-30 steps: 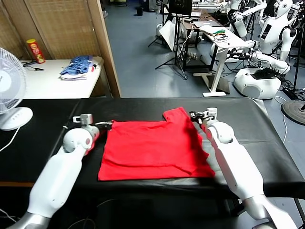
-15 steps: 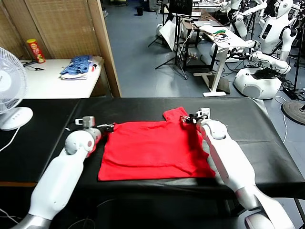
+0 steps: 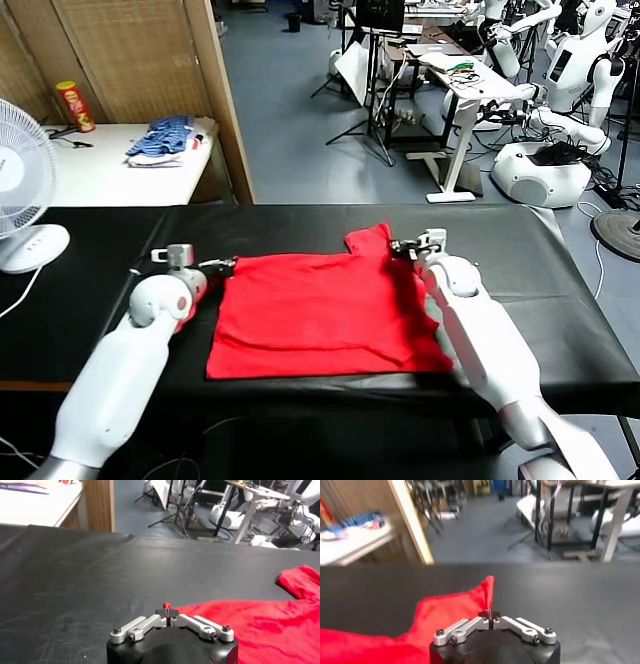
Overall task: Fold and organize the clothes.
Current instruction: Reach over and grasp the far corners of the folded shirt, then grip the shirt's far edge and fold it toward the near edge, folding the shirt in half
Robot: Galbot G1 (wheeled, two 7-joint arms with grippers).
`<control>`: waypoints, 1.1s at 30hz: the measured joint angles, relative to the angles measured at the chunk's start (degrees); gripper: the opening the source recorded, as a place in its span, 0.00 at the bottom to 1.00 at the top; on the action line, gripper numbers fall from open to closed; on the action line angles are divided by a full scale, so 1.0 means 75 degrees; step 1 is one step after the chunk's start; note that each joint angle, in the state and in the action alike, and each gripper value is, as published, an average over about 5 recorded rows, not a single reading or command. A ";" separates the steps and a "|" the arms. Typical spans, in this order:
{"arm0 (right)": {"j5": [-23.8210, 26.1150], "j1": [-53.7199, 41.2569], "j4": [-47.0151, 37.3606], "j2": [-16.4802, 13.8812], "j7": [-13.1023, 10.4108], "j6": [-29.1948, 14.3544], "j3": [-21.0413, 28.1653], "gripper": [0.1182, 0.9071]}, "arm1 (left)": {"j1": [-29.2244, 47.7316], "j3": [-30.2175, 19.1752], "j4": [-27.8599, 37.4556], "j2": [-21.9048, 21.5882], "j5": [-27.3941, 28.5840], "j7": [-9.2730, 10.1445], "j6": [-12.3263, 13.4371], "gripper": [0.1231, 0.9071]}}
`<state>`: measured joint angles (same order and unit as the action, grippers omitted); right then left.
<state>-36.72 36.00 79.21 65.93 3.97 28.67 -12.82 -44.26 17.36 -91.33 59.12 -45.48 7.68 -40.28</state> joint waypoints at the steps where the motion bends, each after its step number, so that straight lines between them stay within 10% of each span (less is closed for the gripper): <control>1: -0.0095 0.0191 0.0306 -0.0145 -0.0089 0.0100 -0.0047 0.01 | -0.0114 0.0053 -0.0181 -0.0087 -0.0034 0.0023 -0.0016 0.01; 11: -0.0779 0.2005 0.2832 -0.1259 -0.1416 0.1358 -0.0597 0.01 | -0.1806 0.0562 -0.2297 -0.1004 -0.0203 0.0537 -0.0245 0.01; 33: -0.0624 0.4104 0.4474 -0.1845 -0.1594 0.1804 -0.1175 0.01 | -0.4093 0.1192 -0.3864 -0.1293 0.0358 0.0556 -0.0256 0.01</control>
<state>-41.40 66.78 112.77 52.09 -7.98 42.20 -21.63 -74.96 26.30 -120.31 49.43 -42.80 11.85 -42.19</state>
